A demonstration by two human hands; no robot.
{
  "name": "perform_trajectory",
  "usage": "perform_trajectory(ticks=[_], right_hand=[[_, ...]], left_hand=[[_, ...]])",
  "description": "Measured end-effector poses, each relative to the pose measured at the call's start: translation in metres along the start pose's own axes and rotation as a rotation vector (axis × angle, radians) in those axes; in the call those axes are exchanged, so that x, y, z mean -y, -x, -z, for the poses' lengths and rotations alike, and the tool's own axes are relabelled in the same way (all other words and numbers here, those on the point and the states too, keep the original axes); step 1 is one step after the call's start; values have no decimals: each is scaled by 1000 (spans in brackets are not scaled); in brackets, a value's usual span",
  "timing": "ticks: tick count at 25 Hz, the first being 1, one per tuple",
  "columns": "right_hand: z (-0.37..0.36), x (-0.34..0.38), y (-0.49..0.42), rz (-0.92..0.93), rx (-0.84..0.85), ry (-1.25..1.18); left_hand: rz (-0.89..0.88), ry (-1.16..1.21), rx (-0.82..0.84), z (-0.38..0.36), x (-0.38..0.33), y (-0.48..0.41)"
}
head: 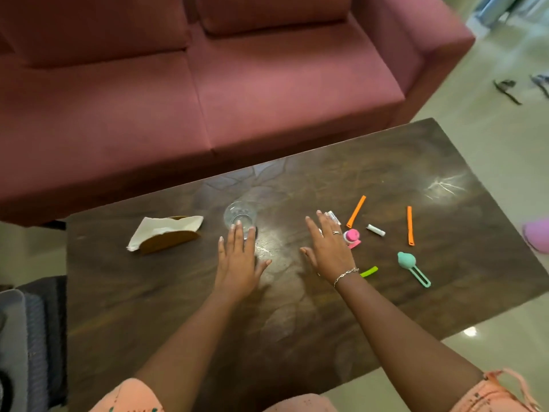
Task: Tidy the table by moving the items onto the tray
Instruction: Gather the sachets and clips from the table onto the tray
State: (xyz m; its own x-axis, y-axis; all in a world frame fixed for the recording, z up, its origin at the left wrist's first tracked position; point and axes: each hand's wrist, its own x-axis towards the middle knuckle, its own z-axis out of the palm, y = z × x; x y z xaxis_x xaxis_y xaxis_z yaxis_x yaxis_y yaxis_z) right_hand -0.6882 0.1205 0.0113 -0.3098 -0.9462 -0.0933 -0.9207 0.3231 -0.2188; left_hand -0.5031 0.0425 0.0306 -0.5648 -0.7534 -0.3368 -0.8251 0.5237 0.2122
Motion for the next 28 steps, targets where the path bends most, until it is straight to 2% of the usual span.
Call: perform_trajectory(ticks=[10,13,17,20,22,24,28], right_hand=[[-16,-84,16,-261,-3,-150],[-18,-98,13,-213,-18,-126],[-36,-88,-9,-44,21,-103],[-52,-74,-29,27,168,-84],[-61,-66,-40,4,297,-36],[-69,-61,-46,-17,335,33],[-84,-56,-48,-36,275,18]], left_hand=[[-193,-65,100,-30,-37,-36],[-371,-178,167,-47,-49,-48],[-670,-289,239,-78,-73,-67],[-795,-378,246,-98,-86,-81],[-857,-409,231,-110,-90,-86],[-877,-424,264,-123,-88,-87],[-855,-382,263,-128,-79,-86]])
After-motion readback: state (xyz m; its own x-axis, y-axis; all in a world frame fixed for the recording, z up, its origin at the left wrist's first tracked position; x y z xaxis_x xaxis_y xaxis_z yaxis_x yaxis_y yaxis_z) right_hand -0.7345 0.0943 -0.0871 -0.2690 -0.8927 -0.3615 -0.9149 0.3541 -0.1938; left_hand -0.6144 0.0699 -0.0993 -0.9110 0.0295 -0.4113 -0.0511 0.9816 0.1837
